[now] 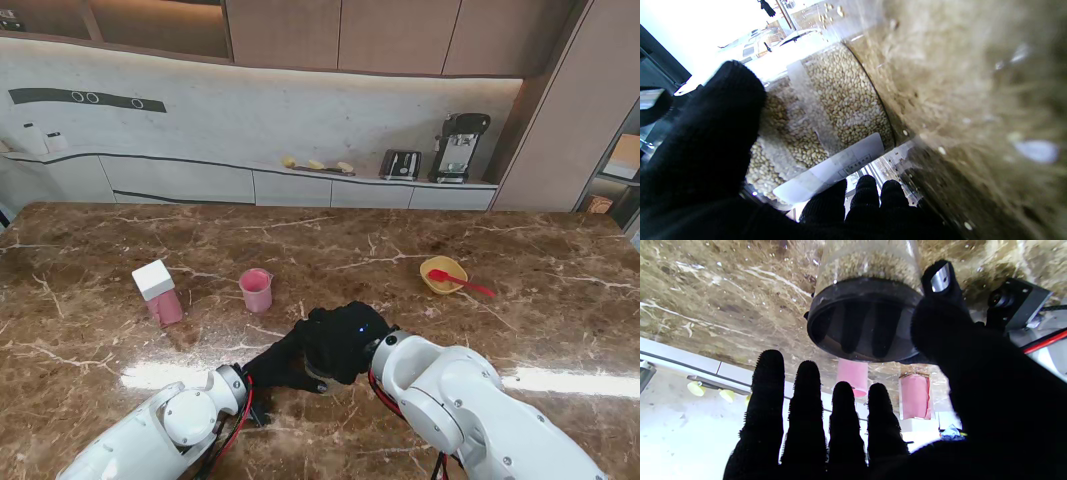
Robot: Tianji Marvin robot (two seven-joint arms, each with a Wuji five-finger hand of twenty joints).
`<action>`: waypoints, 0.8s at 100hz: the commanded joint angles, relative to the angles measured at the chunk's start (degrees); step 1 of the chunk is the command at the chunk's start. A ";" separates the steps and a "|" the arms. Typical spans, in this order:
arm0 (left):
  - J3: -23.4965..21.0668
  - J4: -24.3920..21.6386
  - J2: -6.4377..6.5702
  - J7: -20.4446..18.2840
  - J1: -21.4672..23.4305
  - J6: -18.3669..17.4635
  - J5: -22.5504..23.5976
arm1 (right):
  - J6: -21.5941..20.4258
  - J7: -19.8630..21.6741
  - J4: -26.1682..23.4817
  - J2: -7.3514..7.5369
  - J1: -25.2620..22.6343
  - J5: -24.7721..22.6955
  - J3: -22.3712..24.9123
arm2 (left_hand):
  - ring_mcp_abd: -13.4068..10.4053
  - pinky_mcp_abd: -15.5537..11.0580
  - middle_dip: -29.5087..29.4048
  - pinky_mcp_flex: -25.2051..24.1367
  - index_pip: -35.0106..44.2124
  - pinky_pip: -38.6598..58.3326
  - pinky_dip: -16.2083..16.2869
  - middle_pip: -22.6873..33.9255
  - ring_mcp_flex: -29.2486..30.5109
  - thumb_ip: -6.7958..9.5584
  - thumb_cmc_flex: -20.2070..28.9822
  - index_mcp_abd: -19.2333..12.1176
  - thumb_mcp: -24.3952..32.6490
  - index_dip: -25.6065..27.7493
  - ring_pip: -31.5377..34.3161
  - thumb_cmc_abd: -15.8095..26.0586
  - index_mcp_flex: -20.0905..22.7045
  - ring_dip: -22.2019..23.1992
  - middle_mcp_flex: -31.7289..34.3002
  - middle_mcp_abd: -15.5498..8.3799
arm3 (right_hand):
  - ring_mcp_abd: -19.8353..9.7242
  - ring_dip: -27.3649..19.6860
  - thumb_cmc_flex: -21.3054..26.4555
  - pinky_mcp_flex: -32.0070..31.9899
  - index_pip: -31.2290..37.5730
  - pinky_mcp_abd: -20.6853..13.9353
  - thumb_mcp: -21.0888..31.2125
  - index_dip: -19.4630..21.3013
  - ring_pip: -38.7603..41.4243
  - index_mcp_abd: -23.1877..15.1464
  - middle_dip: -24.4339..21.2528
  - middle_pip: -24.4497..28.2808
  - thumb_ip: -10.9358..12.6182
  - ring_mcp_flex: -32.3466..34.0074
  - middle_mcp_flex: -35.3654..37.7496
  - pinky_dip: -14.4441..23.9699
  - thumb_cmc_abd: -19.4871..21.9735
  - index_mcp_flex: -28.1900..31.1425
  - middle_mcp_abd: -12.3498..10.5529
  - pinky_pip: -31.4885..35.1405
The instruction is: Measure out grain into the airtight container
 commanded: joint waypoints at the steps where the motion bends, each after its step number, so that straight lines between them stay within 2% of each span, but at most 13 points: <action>1: 0.99 3.46 0.50 -0.76 2.46 1.41 0.63 | 0.07 2.26 1.18 0.20 0.56 -0.02 -0.57 | 9.76 23.29 -0.26 5.62 4.56 6.52 1.16 -0.51 -2.02 4.03 2.02 -3.52 4.51 0.10 -0.52 7.34 5.12 0.24 -1.74 -0.01 | 0.15 -0.92 0.07 0.78 -0.43 0.11 2.63 -0.25 0.65 -1.46 -1.01 0.66 -2.68 -0.01 -0.51 -0.30 -2.43 -0.31 0.41 -0.41; 18: 0.80 3.27 0.54 -0.74 2.63 1.61 0.69 | 0.22 2.34 3.37 0.38 2.31 0.68 -2.57 | 9.75 23.28 -0.19 5.62 4.61 6.52 1.18 -0.47 -2.02 4.03 1.97 -3.58 4.56 0.12 -0.51 7.34 5.15 0.26 -1.74 -0.03 | -1.68 2.50 0.69 3.60 4.24 -0.85 3.37 2.44 4.62 -3.36 1.38 3.99 -3.06 4.28 3.52 0.42 -2.72 2.64 -0.82 2.08; 33: 0.76 3.28 0.56 -0.75 2.62 1.59 0.75 | 0.22 -2.36 5.21 0.13 2.39 -0.74 -3.77 | 9.80 23.29 -0.17 5.62 4.64 6.55 1.21 -0.48 -2.03 4.02 1.90 -3.63 4.57 0.13 -0.50 7.37 5.12 0.29 -1.74 -0.08 | -4.45 8.89 -1.29 9.27 10.32 -2.16 3.01 5.63 13.18 -5.90 5.68 8.55 -3.04 12.35 10.98 1.78 0.45 8.51 -2.62 8.74; 43: 0.71 3.16 0.60 -0.92 2.68 1.71 0.61 | 1.20 -4.62 5.75 -0.06 2.19 -2.32 -4.38 | 9.72 23.27 -0.14 5.62 4.68 6.54 1.21 -0.47 -2.04 4.02 1.88 -3.62 4.60 0.15 -0.51 7.45 5.17 0.30 -1.76 -0.11 | -5.83 13.18 -8.23 13.48 11.73 -2.79 -0.56 6.66 20.76 -4.63 8.40 11.51 -3.56 18.45 16.79 2.86 4.21 9.94 -3.36 15.40; 47: 0.72 3.15 0.62 -0.96 2.67 1.70 0.63 | 1.67 -5.08 5.80 -0.10 2.08 -3.71 -4.58 | 9.77 23.32 -0.12 5.62 4.72 6.55 1.22 -0.46 -2.03 4.01 1.87 -3.67 4.60 0.16 -0.49 7.36 5.21 0.32 -1.74 -0.08 | -6.32 14.31 -13.83 15.21 11.90 -3.17 -4.19 7.04 23.60 -2.30 9.34 12.60 -3.33 20.76 19.21 3.51 8.63 9.54 -3.91 18.75; 50: 0.72 3.17 0.63 -0.98 2.65 1.67 0.66 | 2.16 -5.64 5.96 -0.15 1.99 -4.29 -4.78 | 9.80 23.33 -0.11 5.61 4.73 6.55 1.23 -0.45 -2.02 4.01 1.85 -3.64 4.61 0.17 -0.49 7.31 5.23 0.32 -1.73 -0.04 | -6.43 14.79 -15.29 16.12 11.96 -3.29 -6.72 7.23 25.27 -1.21 9.89 13.16 -2.89 21.98 20.31 3.83 10.18 9.48 -3.94 20.95; 55: 0.71 3.17 0.64 -0.99 2.65 1.64 0.68 | 3.11 -6.58 6.29 -0.23 1.88 -5.26 -5.22 | 9.74 23.30 -0.12 5.62 4.74 6.57 1.25 -0.48 -2.02 4.02 1.80 -3.70 4.64 0.17 -0.49 7.39 5.19 0.33 -1.76 -0.06 | -6.17 14.92 -17.04 17.76 11.72 -3.63 -12.90 7.18 27.73 -0.21 10.50 13.82 -2.01 23.95 22.13 3.79 14.62 9.38 -3.89 24.71; 57: 0.70 3.16 0.64 -1.00 2.66 1.65 0.68 | 3.64 -6.89 6.34 -0.26 1.77 -6.06 -5.41 | 9.72 23.30 -0.11 5.62 4.75 6.57 1.26 -0.47 -2.02 4.02 1.83 -3.69 4.66 0.18 -0.49 7.40 5.19 0.33 -1.74 -0.06 | -6.11 14.51 -17.98 18.51 11.36 -3.80 -19.24 6.96 28.37 0.37 10.47 13.85 -0.79 24.81 23.01 3.24 19.21 9.13 -3.83 26.20; 60: 0.69 3.13 0.66 -1.03 2.68 1.68 0.68 | 4.23 -7.33 6.40 -0.29 1.59 -7.41 -5.64 | 9.74 23.29 -0.11 5.61 4.77 6.58 1.27 -0.48 -2.04 4.01 1.78 -3.68 4.63 0.19 -0.51 7.41 5.18 0.32 -1.74 -0.16 | -5.95 14.18 -21.29 18.96 10.85 -3.84 -22.86 6.68 28.59 0.85 10.34 13.72 0.34 25.36 23.46 2.81 21.36 8.57 -3.76 27.09; 62: 0.68 3.11 0.67 -1.04 2.69 1.69 0.68 | 4.35 -7.55 6.42 -0.29 1.50 -8.34 -5.73 | 9.67 23.29 -0.13 5.61 4.75 6.58 1.27 -0.49 -2.03 4.00 1.77 -3.76 4.61 0.19 -0.51 7.47 5.10 0.31 -1.75 -0.22 | -5.84 13.85 -24.76 19.12 10.02 -4.06 -21.93 6.21 28.40 1.02 10.03 13.30 1.52 25.49 23.43 2.43 21.15 7.82 -3.90 27.59; 67: 0.70 3.09 0.68 -1.08 2.70 1.69 0.69 | 4.66 -8.41 6.42 -0.30 1.10 -10.75 -5.81 | 9.77 23.29 -0.15 5.59 4.79 6.57 1.27 -0.52 -2.04 4.00 1.86 -3.69 4.58 0.21 -0.53 7.41 5.13 0.29 -1.75 -0.07 | -5.17 12.57 -31.20 19.37 7.39 -4.27 -18.03 4.67 26.30 1.51 8.41 11.15 2.00 25.50 22.82 1.51 22.23 5.83 -3.88 28.07; 74: 0.76 3.12 0.70 -1.13 2.66 1.64 0.71 | 5.44 -9.71 6.28 -0.37 0.33 -11.87 -5.67 | 9.74 23.25 -0.19 5.61 4.76 6.55 1.26 -0.54 -2.03 4.00 1.83 -3.70 4.52 0.21 -0.56 7.43 5.07 0.26 -1.74 -0.13 | -3.36 9.80 -35.24 16.68 4.39 -3.27 -16.55 3.20 19.41 1.79 5.63 7.34 2.12 22.21 19.74 0.15 24.43 2.77 -3.46 25.03; 80: 0.77 3.14 0.70 -1.13 2.66 1.61 0.72 | 5.77 -9.92 5.51 -0.44 -0.62 -12.88 -5.03 | 9.65 23.25 -0.21 5.63 4.76 6.57 1.27 -0.54 -2.01 4.01 1.82 -3.69 4.55 0.21 -0.56 7.42 5.06 0.24 -1.74 -0.15 | -1.16 5.87 -36.37 10.57 2.99 -0.78 -16.89 2.90 10.02 1.32 3.19 3.98 2.29 16.42 15.75 -1.56 25.95 0.94 -3.13 17.31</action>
